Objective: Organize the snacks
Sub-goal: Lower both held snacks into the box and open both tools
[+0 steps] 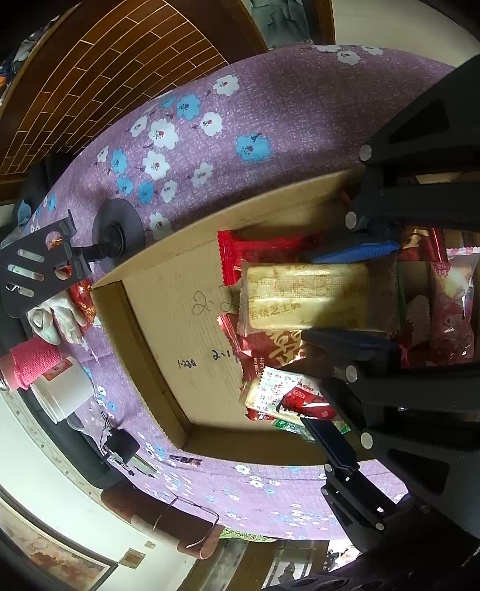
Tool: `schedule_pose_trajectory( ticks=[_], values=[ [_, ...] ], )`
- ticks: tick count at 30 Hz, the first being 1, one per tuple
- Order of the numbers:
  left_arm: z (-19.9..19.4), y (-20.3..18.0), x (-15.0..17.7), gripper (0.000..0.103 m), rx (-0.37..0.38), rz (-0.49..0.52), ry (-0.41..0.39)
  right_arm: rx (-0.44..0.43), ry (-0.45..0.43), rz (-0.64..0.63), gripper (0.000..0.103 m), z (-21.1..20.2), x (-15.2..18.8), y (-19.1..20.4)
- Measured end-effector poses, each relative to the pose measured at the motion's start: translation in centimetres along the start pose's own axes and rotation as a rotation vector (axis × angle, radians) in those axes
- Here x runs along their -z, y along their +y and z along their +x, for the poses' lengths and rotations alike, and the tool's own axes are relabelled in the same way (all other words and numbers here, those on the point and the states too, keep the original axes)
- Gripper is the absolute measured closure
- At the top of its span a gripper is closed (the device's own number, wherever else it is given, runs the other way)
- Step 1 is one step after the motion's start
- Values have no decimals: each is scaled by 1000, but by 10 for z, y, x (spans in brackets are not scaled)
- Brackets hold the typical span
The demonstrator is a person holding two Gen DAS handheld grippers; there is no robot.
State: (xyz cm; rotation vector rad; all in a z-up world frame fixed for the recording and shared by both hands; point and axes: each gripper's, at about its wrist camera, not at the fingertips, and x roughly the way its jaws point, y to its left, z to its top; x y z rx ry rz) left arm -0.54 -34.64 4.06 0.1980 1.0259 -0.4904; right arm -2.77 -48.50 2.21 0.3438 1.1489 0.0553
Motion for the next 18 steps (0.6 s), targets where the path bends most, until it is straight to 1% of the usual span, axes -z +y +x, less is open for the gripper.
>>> schedule_pose_trajectory(
  ticks=[7, 11, 18],
  values=[
    [-7, -2, 0, 77, -3, 13, -24, 29, -63, -55, 67, -16, 3, 10],
    [-12, -2, 1, 77, -2, 14, -32, 35, -76, -55, 67, -23, 7, 11],
    [-21, -3, 7, 75, 6, 28, -44, 43, -84, -15, 65, -30, 16, 6]
  ],
)
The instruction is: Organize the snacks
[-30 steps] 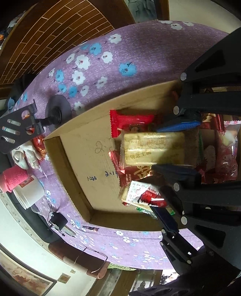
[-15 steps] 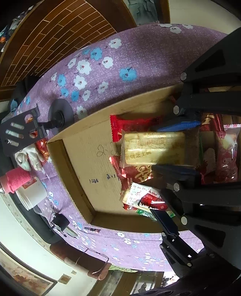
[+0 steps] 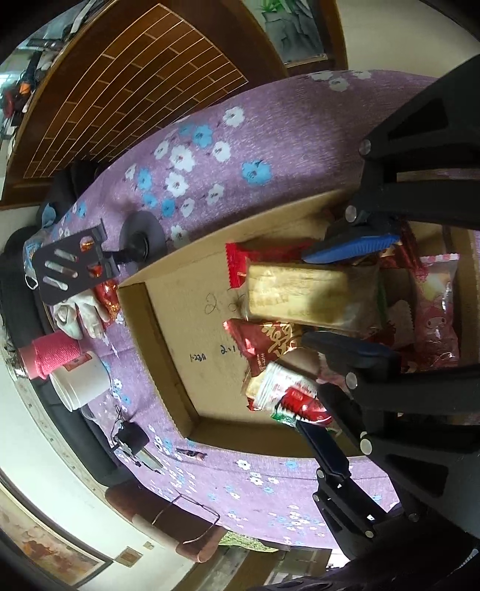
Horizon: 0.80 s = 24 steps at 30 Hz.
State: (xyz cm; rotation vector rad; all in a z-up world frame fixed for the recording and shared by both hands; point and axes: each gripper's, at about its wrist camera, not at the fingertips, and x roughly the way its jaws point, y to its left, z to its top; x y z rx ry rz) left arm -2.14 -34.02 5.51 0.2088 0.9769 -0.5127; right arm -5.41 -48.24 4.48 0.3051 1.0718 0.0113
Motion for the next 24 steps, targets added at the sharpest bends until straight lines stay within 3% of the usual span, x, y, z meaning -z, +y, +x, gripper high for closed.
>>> schedule_pose_trajectory(
  ticks=[4, 6, 8, 12, 16, 21, 24],
  values=[
    [-5, 2, 3, 74, 2, 1, -3, 4, -13, 17, 63, -7, 6, 0],
    [-7, 3, 4, 70, 4, 0, -5, 10, -23, 23, 60, -11, 9, 0],
    [-12, 5, 5, 58, 1, -2, -19, 12, -34, 32, 59, -16, 12, 0],
    [-21, 8, 8, 58, 4, 1, -35, 21, -50, 58, 59, -26, 17, -2],
    [-32, 12, 12, 46, 4, 5, -70, 41, -79, 72, 52, -38, 24, -2],
    [-42, 20, 16, 46, 10, -2, -93, 64, -113, 65, 51, -51, 31, 4],
    [-49, 20, 18, 37, 1, 15, -114, 73, -116, 54, 49, -54, 36, 9]
  ],
)
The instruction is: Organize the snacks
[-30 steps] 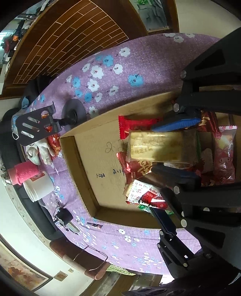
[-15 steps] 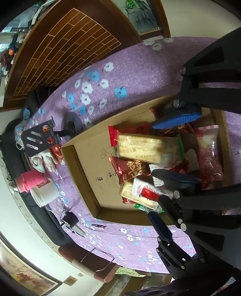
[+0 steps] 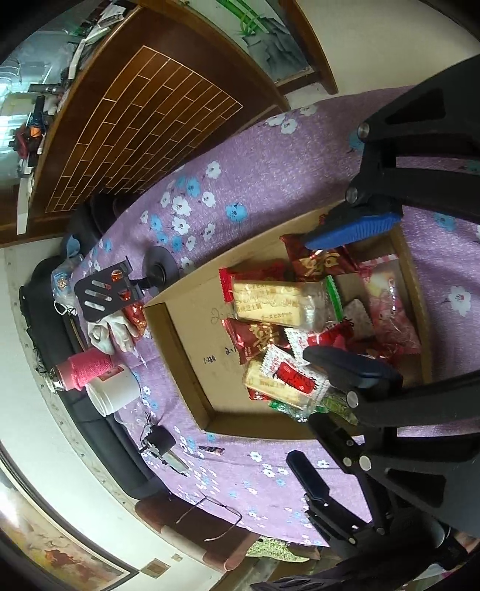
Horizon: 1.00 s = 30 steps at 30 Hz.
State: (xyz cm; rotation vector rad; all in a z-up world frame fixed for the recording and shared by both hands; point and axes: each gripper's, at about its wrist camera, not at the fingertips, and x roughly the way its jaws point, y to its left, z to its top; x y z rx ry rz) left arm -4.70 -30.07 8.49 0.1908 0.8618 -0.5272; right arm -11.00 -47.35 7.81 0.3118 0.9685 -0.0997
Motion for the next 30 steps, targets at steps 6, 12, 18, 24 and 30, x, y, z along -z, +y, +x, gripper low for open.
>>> schedule_pose_trajectory(
  ticks=[6, 12, 18, 24, 30],
  values=[
    [-12, 0, 2, 18, -29, 34, -44, 20, 6, -12, 48, -2, 12, 7],
    [-11, 8, 4, 13, -82, 27, -43, 38, 11, -7, 48, -2, 17, 9],
    [-10, 13, 6, 12, -109, 27, -42, 46, 17, -16, 48, 1, 20, 14],
    [-8, 16, 7, 9, -132, 21, -34, 49, 24, -25, 47, 4, 20, 17],
    [-6, 16, 8, 6, -168, 24, -20, 49, 36, -37, 47, 8, 19, 18]
  ],
)
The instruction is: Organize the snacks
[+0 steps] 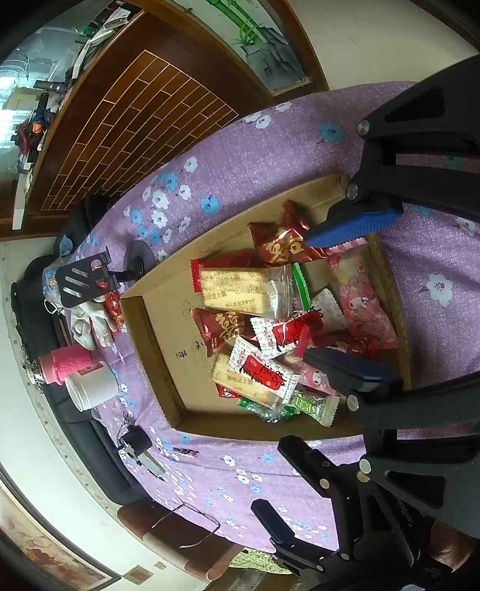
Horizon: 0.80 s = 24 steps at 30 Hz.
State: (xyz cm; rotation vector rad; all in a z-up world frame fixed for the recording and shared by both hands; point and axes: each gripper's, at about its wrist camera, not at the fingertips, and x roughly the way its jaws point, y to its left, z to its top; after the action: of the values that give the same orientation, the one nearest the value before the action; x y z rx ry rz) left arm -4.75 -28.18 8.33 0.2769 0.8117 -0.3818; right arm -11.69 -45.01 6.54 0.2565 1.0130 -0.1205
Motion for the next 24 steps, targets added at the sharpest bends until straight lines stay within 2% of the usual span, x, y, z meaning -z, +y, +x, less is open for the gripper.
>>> schedule_pose_trajectory(
  ticks=[5, 9, 13, 15, 19, 24],
  values=[
    [-7, 1, -2, 1, 35, -21, -18, 2, 0, -4, 47, 1, -1, 0],
    [-1, -2, -7, 1, -41, 7, 29, 2, -1, -4, 47, 1, -2, 0],
    [2, -1, -9, 1, -76, 5, 70, 2, -5, -6, 47, 2, -3, -1],
    [0, -2, -11, 1, -71, 17, 87, 1, -9, -8, 47, 2, -4, -1],
    [-12, -2, -10, 1, -54, 21, 54, 4, -16, -7, 47, 2, -5, -2],
    [-15, -8, -8, 1, -121, 59, 43, 7, -17, -7, 47, 1, -4, -2]
  ],
)
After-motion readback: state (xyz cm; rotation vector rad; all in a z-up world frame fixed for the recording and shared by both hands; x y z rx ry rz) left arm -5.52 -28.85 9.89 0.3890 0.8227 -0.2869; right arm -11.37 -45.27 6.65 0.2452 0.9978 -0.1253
